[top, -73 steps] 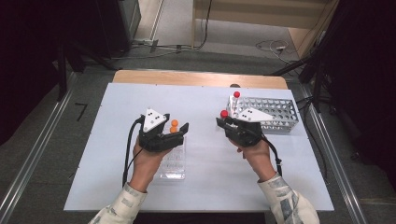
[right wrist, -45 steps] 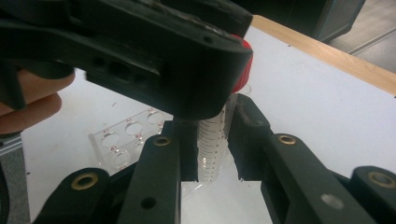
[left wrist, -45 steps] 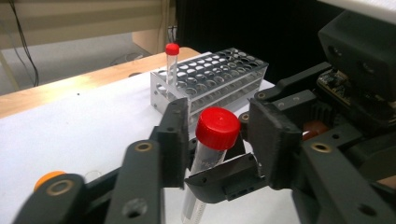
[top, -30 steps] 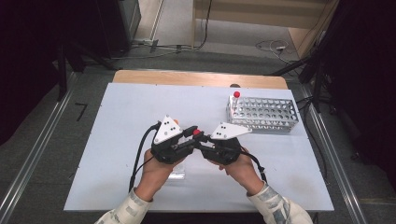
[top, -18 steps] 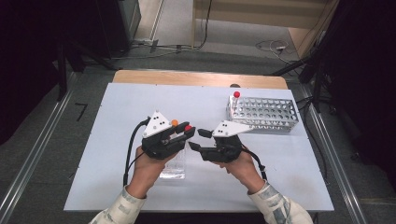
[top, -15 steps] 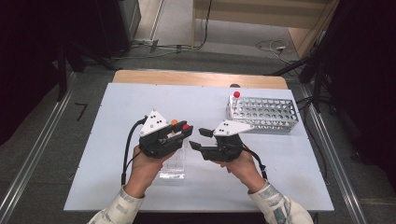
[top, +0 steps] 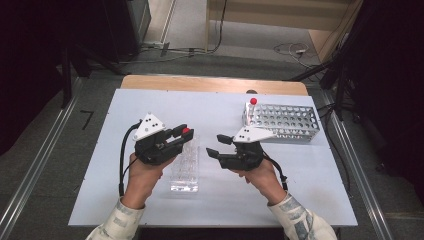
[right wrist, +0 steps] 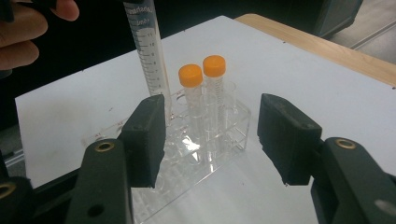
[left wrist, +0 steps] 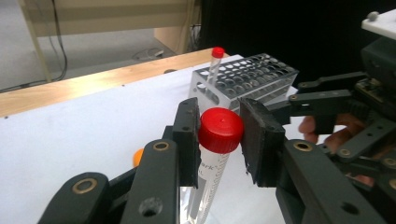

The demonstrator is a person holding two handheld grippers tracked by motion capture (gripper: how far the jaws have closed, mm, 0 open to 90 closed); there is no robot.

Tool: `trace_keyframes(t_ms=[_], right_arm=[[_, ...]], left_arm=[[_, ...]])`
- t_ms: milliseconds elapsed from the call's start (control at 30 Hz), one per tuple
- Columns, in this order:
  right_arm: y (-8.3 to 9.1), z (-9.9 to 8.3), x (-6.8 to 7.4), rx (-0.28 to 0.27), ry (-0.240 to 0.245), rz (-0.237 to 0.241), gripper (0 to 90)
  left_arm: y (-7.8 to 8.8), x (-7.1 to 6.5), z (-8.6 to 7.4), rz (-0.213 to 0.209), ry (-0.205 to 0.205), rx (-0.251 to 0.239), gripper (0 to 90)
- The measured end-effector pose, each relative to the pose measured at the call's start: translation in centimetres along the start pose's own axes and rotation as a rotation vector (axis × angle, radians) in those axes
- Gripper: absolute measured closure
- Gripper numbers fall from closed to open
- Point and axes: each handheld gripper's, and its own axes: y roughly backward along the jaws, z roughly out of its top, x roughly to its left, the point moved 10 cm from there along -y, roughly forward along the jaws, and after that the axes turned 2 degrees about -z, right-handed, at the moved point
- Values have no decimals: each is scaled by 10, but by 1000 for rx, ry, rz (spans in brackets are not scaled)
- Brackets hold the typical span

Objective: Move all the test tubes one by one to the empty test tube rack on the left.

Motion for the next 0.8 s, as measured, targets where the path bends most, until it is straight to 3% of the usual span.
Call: trace_keyframes(t_ms=[300,567,800], right_arm=[[-1,-1,-1,4,-5,-1,400],[-2,-1,-2,9,-9,0,402],[-4,-3,-1,16,-9,6,402]], left_arm=[[5,21,0,79,4,-4,694],[1,39,1,146,24,-53,695],[-9,47,2,159,26,-59,696]])
